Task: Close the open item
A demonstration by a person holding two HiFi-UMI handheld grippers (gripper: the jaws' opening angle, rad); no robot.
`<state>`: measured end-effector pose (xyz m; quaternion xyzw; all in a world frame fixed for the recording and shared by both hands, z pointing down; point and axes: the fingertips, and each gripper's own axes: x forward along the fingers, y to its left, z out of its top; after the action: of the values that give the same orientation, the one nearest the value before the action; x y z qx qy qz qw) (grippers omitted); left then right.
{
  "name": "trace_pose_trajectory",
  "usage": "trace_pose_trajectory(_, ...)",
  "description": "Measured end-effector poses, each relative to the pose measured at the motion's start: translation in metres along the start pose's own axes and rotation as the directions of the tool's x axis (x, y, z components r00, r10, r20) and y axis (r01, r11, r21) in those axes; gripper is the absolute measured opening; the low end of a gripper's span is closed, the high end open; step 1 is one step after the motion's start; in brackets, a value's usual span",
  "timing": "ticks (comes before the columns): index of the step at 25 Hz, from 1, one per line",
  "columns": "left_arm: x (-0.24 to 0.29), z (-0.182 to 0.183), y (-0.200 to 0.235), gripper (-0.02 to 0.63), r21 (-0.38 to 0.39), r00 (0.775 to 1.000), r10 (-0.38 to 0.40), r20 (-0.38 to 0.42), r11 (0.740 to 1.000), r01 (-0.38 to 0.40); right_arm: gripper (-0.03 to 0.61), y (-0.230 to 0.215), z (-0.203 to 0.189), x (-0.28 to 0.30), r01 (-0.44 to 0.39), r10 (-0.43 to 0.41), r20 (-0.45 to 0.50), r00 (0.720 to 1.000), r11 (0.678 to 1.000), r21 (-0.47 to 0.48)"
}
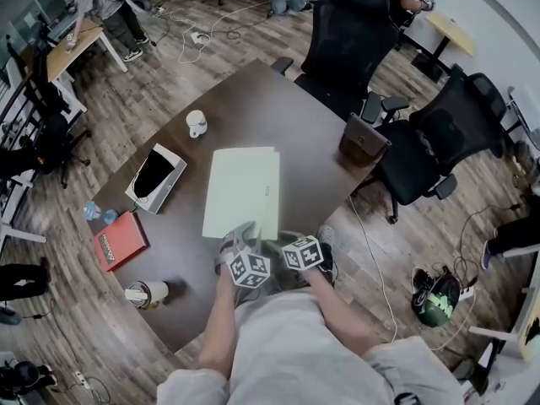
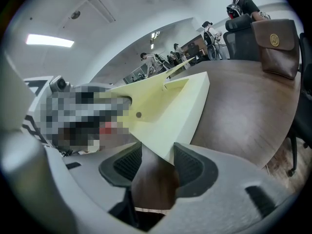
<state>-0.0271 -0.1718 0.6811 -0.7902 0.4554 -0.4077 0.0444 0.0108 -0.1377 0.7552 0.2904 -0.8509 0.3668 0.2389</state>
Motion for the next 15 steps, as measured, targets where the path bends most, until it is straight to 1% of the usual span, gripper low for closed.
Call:
trace_pose_trajectory(8,0.011,-0.004,-0.013,0.038,0.024,0.999,-0.020,-0.029,1.000,0.020,0.195,-0.007,-0.008,-0.005,0.005,-0.005,-0.001,1.000,1.000,0.020)
trace_pose_trajectory(9,0.012,-0.005,-0.014,0.038,0.029,0.999,-0.022,-0.031,0.999,0.023,0.190,-0.006,-0.009,-0.004,0.006,-0.006,-0.005,1.000,1.000,0.017)
trace_pose_trajectory(11,0.014,-0.005,-0.016,0.038,0.038,0.999,-0.027,-0.035,0.999,0.028,0.160,-0.004,-0.010,-0.002,0.008,-0.007,-0.010,1.000,1.000,0.009)
trace_pose_trajectory(13,0.017,-0.004,-0.019,0.038,0.043,0.999,-0.033,-0.040,0.998,0.035,0.160,-0.003,-0.009,-0.001,0.011,-0.011,-0.012,1.000,1.000,0.004)
trace_pose_trajectory(15,0.020,-0.004,-0.021,0.038,0.036,0.998,-0.043,-0.043,0.998,0.044,0.146,-0.003,-0.007,0.000,0.015,-0.015,-0.013,1.000,1.000,0.000)
